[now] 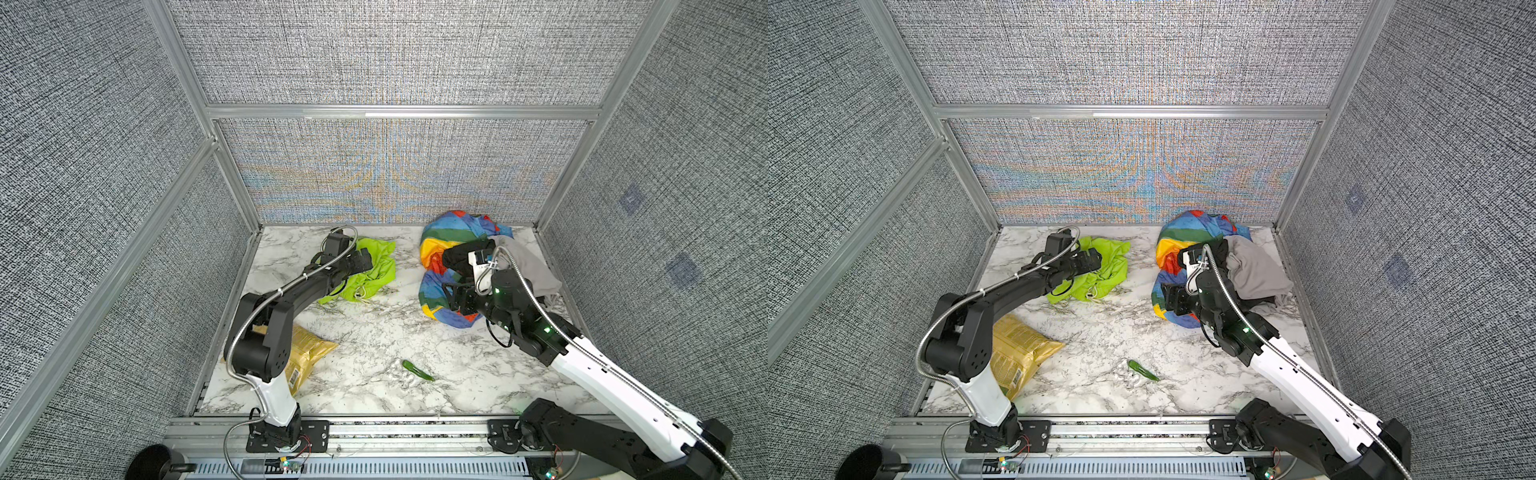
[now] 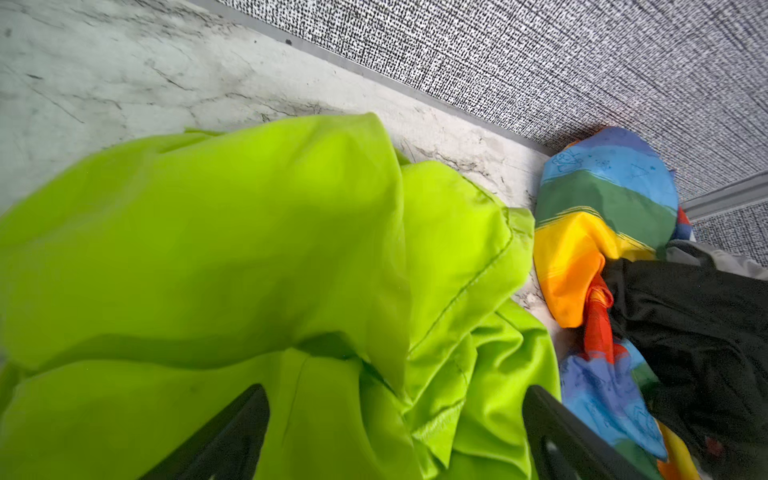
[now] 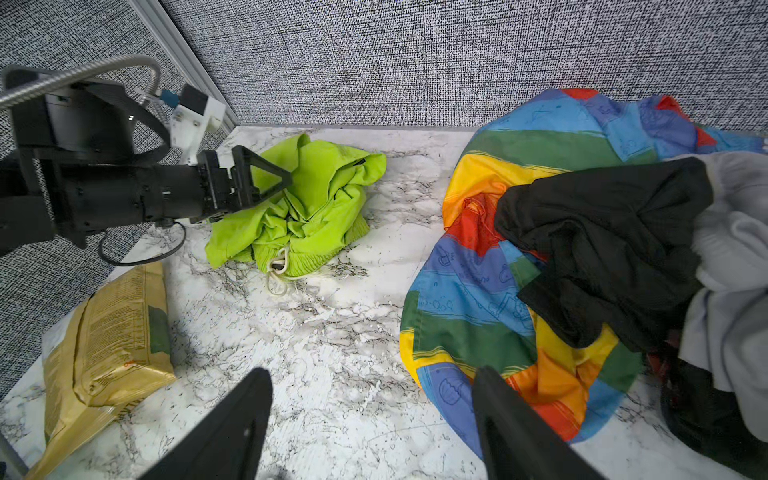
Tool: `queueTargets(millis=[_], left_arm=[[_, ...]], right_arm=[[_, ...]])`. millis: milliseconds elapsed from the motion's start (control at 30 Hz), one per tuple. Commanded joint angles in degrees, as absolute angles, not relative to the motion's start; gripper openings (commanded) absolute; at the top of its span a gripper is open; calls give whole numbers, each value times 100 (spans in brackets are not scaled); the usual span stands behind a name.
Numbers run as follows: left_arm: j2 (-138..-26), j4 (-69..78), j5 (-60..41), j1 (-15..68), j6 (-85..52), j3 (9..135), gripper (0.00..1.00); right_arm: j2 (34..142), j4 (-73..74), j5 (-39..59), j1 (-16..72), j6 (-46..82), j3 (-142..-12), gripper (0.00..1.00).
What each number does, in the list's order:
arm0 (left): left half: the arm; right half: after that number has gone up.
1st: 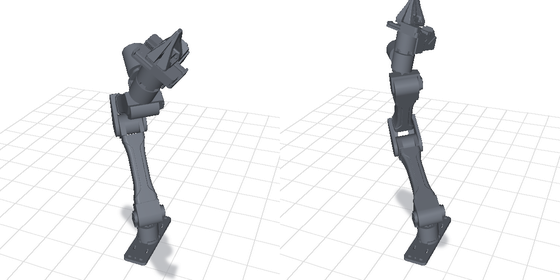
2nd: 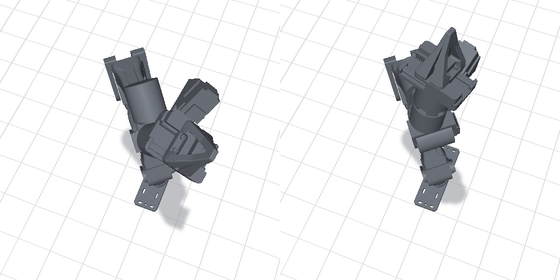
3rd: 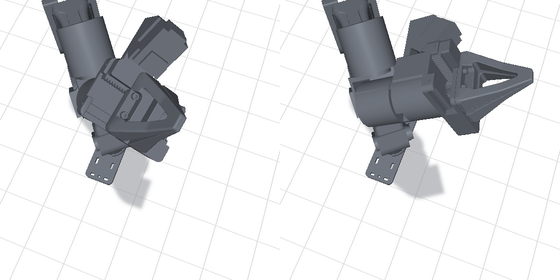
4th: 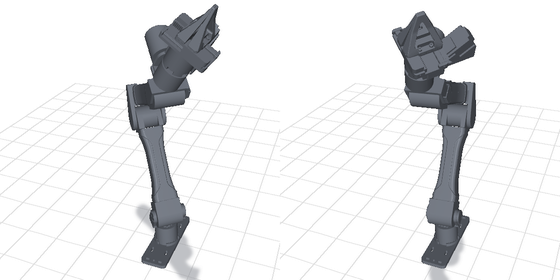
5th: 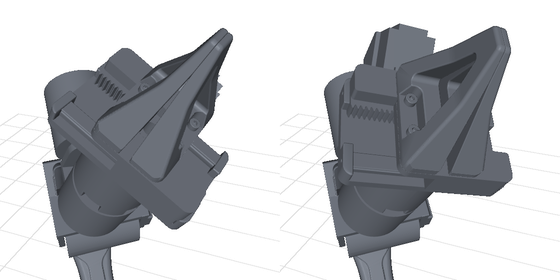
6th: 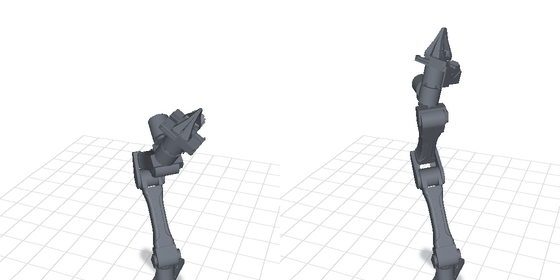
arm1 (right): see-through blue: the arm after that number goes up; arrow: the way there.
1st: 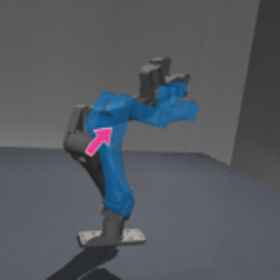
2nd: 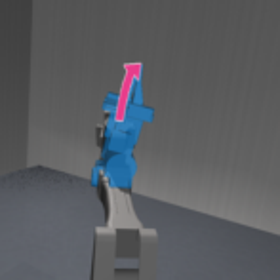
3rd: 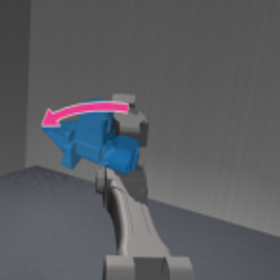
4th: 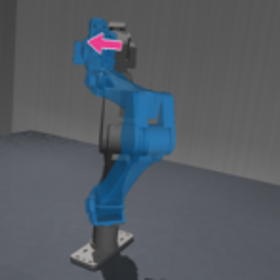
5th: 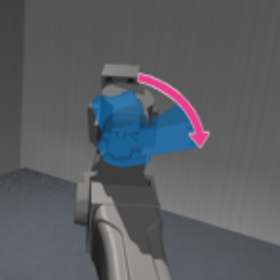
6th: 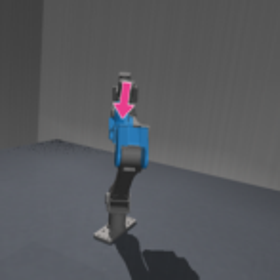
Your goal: Pick out a specific cloth from the pile
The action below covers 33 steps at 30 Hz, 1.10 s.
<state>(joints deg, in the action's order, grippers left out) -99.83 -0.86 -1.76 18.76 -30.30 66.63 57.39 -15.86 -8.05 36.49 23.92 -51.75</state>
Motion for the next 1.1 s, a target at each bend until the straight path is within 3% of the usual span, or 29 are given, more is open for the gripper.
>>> queueTargets(millis=[0,233,600,833,1067], left_arm=[[-9466,-195,-260,1872,-2826,6434,99],[-7888,63,-355,1872,-2391,5621,99],[-5585,-75,1224,1839,-1761,4218,99],[-4966,574,2221,1734,-1616,3063,99],[-4667,2514,2116,1324,-893,1634,99]], right_arm=[[5677,-1653,-947,3644,2299,-5296,81],[5516,-1901,-1065,3643,2106,-5497,82],[5073,-2226,-1249,3643,1881,-5508,91],[4567,-2107,-1729,3632,1819,-5160,94],[4341,-1944,-2699,3599,1837,-4430,94]])
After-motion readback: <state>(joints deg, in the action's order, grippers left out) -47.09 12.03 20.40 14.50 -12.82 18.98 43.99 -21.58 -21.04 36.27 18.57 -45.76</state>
